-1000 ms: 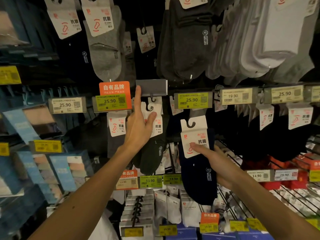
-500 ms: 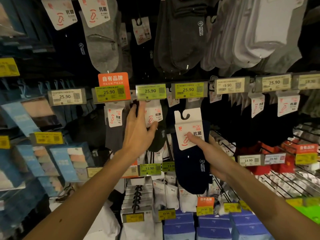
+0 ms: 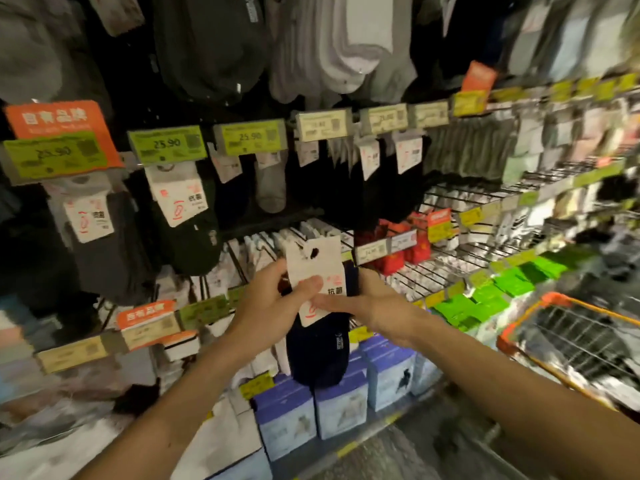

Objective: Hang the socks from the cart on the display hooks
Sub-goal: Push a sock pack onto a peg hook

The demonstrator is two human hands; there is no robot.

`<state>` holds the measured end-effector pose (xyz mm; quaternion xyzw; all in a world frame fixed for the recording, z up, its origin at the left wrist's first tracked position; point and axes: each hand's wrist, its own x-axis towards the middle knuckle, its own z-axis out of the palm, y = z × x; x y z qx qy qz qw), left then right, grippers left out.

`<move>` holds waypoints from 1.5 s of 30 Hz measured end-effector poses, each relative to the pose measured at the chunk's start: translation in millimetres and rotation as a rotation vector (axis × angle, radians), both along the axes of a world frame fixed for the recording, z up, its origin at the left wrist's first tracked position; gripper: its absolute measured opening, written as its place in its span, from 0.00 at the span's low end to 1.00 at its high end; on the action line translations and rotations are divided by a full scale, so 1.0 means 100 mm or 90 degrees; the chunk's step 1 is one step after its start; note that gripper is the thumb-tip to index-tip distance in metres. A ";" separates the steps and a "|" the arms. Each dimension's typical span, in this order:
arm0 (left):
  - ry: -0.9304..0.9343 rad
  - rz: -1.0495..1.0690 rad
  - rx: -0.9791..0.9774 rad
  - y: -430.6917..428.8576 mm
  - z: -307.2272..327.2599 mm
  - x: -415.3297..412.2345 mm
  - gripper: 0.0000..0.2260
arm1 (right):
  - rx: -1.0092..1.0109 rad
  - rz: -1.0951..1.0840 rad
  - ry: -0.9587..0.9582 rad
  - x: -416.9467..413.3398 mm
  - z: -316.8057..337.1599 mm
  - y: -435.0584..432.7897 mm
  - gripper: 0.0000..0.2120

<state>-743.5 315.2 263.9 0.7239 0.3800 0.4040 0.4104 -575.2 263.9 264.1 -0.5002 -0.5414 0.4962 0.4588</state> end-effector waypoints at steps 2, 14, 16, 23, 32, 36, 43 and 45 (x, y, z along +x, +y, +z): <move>-0.023 -0.013 -0.009 -0.03 -0.04 0.26 0.12 | 0.006 -0.024 -0.024 0.28 -0.02 -0.05 0.13; -0.084 0.015 0.101 0.12 0.69 2.54 0.04 | 0.188 -0.086 -0.149 2.56 0.63 0.14 0.14; -0.133 0.039 0.100 0.16 0.87 2.94 0.02 | 0.205 -0.088 -0.166 2.91 0.86 0.19 0.12; -0.203 0.046 0.128 0.37 1.38 3.89 0.13 | 0.335 -0.112 -0.240 3.83 1.46 0.50 0.14; -0.134 0.048 0.221 0.96 1.87 4.34 0.30 | 0.416 -0.146 -0.265 4.38 1.81 1.10 0.23; -0.116 0.010 0.259 1.29 2.24 4.45 0.31 | 0.482 -0.164 -0.371 4.51 2.09 1.34 0.19; -0.058 -0.014 0.303 1.68 3.00 4.72 0.34 | 0.582 -0.236 -0.443 4.71 2.64 1.74 0.18; -0.023 0.009 0.314 1.72 3.19 4.80 0.37 | 0.597 -0.251 -0.446 4.80 2.78 1.84 0.18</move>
